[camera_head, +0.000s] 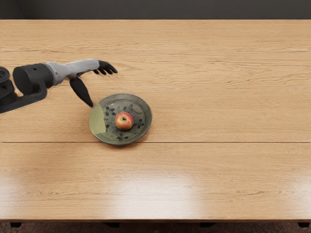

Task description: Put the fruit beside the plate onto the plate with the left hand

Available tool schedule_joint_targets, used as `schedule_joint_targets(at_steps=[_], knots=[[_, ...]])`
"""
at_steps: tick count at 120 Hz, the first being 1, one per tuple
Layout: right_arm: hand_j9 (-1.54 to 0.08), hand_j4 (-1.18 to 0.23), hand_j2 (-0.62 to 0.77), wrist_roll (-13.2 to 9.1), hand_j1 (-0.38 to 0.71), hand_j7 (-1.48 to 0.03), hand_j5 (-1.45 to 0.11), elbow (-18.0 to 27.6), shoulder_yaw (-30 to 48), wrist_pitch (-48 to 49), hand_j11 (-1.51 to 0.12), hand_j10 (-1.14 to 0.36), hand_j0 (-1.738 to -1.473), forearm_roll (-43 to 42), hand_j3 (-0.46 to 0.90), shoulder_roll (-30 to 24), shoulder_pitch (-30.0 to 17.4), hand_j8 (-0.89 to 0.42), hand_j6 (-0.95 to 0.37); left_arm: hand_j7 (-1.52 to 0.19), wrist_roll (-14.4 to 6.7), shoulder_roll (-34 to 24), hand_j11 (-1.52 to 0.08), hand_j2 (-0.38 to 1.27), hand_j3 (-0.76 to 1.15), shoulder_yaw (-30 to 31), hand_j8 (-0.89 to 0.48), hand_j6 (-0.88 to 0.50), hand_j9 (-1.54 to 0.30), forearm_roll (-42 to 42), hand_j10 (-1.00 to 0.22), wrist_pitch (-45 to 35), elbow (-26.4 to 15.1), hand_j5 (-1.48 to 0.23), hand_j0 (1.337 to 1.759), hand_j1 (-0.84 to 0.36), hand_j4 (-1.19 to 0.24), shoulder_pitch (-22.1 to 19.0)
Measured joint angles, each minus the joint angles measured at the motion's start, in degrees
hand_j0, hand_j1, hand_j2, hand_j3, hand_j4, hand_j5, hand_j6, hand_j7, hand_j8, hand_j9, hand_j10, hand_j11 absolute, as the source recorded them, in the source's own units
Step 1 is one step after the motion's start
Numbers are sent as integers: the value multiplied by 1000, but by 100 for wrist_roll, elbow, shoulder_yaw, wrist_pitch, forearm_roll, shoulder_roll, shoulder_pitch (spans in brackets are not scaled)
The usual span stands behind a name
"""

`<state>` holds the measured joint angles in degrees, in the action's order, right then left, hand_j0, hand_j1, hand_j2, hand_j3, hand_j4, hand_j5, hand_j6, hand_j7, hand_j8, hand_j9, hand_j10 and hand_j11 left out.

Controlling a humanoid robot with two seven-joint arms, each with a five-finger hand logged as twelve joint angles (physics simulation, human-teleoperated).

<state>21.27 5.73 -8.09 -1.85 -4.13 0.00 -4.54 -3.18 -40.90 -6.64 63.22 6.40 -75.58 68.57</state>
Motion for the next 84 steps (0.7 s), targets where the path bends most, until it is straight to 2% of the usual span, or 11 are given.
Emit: schedule_joint_targets(at_steps=[8,23,29,51,84], knots=[[-45,-35,-7,0,-308,-45,-45,1,0,0,-45,-35,-1658,0,0,0,-1,-35,-36,-339,-19,-346,-338,49,9,-96,-265,-263,-341,-293,-264,-3,-9,-339,1657,38,-265,-64],[-45,-35,-7,0,-308,-45,-45,1,0,0,-45,-35,-1658,0,0,0,-1,-35,-36,-337,-40,-841,-336,52,5,-531,-264,-263,-338,-998,-263,-6,-16,-337,1658,41,-264,-712],[-45,-35,-7,0,-308,-45,-45,0,0,0,-45,-35,-1658,0,0,0,-1,-35,-36,-336,-44,-907,-335,53,4,-717,-264,-263,-337,-1221,-262,-7,-12,-336,1658,42,-264,-828],[-45,-35,-7,0,-308,-45,-45,2,0,0,-45,-35,-1658,0,0,0,-2,-35,-36,-333,-48,-1006,-332,54,2,-1053,-261,-261,-333,-1855,-260,-43,65,-333,1658,45,-261,-895],[-45,-35,-7,0,-308,-45,-45,0,0,0,-45,-35,-1658,0,0,0,-1,-35,-36,-326,-51,-1023,-325,54,0,-1135,-256,-256,-326,-2023,-255,-59,96,-326,1658,52,-255,-1057]])
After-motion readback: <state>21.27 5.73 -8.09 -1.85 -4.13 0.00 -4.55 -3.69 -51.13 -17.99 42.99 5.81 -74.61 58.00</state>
